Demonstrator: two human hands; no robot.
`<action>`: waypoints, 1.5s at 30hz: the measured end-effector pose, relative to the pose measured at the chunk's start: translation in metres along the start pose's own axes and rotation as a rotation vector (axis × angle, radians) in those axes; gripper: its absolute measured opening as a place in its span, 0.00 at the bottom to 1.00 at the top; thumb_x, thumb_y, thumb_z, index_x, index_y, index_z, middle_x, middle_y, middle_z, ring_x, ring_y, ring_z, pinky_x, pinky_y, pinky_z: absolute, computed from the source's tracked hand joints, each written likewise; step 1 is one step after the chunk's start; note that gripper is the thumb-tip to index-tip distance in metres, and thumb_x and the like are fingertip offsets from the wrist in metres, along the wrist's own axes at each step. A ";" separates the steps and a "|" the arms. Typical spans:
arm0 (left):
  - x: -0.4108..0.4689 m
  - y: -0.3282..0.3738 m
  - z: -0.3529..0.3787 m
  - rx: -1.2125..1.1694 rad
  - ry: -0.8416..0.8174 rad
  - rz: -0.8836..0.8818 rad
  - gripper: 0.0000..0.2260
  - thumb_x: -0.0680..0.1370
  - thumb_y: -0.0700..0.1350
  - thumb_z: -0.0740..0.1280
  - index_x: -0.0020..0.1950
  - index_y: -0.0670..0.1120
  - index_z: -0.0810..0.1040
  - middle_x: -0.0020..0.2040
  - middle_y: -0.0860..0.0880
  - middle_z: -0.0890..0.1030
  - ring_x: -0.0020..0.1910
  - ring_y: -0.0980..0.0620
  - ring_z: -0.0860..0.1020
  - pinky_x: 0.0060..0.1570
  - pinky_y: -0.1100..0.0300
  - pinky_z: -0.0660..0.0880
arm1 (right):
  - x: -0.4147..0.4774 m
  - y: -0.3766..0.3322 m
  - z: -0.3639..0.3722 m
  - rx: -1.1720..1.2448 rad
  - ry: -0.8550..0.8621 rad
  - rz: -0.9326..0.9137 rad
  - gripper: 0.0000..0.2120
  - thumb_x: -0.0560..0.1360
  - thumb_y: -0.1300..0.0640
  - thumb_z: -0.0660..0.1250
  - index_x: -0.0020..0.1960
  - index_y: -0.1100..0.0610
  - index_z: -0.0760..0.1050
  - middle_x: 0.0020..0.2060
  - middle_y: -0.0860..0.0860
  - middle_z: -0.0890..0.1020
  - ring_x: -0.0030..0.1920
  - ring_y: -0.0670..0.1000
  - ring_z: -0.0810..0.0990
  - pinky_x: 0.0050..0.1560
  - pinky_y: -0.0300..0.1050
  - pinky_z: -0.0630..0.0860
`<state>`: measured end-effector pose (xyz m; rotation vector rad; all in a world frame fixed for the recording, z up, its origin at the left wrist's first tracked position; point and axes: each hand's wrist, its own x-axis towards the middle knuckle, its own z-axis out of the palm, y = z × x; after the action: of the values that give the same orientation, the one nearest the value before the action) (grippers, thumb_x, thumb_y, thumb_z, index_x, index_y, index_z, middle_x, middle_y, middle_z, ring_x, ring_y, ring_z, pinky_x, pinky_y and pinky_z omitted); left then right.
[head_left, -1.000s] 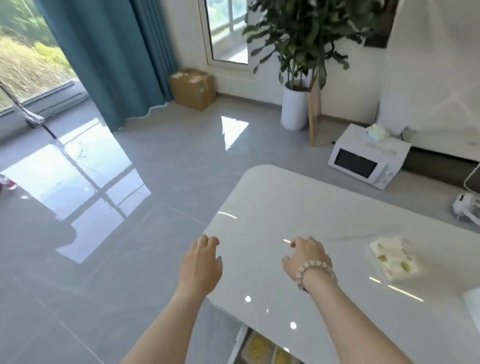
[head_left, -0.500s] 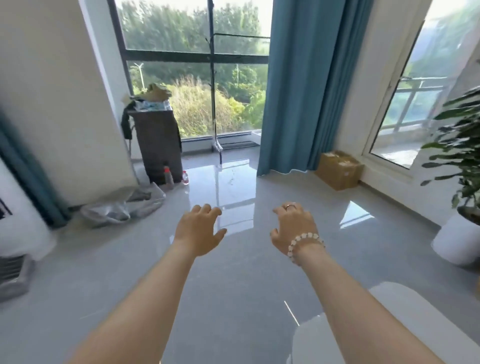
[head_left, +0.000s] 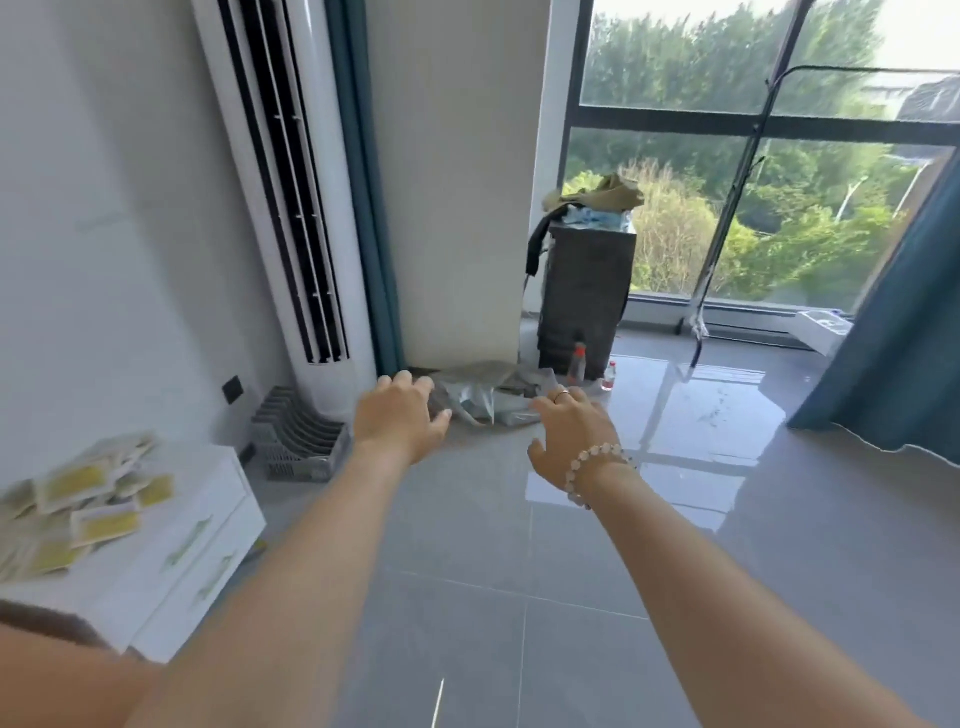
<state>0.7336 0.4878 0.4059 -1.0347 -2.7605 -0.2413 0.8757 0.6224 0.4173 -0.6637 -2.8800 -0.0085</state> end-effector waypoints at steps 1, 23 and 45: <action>0.008 -0.017 0.003 0.011 -0.003 -0.035 0.21 0.78 0.57 0.58 0.67 0.47 0.70 0.62 0.45 0.73 0.62 0.45 0.70 0.56 0.53 0.69 | 0.020 -0.009 0.004 0.009 0.001 -0.026 0.20 0.76 0.55 0.61 0.67 0.55 0.68 0.64 0.51 0.71 0.66 0.52 0.67 0.64 0.45 0.64; 0.135 -0.358 0.064 0.148 -0.124 -0.850 0.20 0.80 0.57 0.56 0.70 0.53 0.67 0.64 0.50 0.73 0.65 0.48 0.70 0.60 0.54 0.66 | 0.415 -0.344 0.125 0.133 -0.182 -0.855 0.19 0.77 0.52 0.59 0.67 0.54 0.68 0.63 0.52 0.72 0.66 0.53 0.68 0.64 0.47 0.65; 0.150 -0.688 0.184 0.122 -0.352 -1.106 0.19 0.81 0.56 0.54 0.70 0.51 0.65 0.63 0.51 0.73 0.62 0.50 0.71 0.59 0.56 0.65 | 0.572 -0.630 0.305 0.022 -0.451 -0.960 0.23 0.77 0.47 0.58 0.69 0.53 0.63 0.63 0.50 0.72 0.65 0.51 0.68 0.63 0.46 0.66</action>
<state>0.1459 0.1108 0.2014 0.6265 -3.2835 -0.0140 0.0427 0.3171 0.2442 0.8618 -3.2859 0.0463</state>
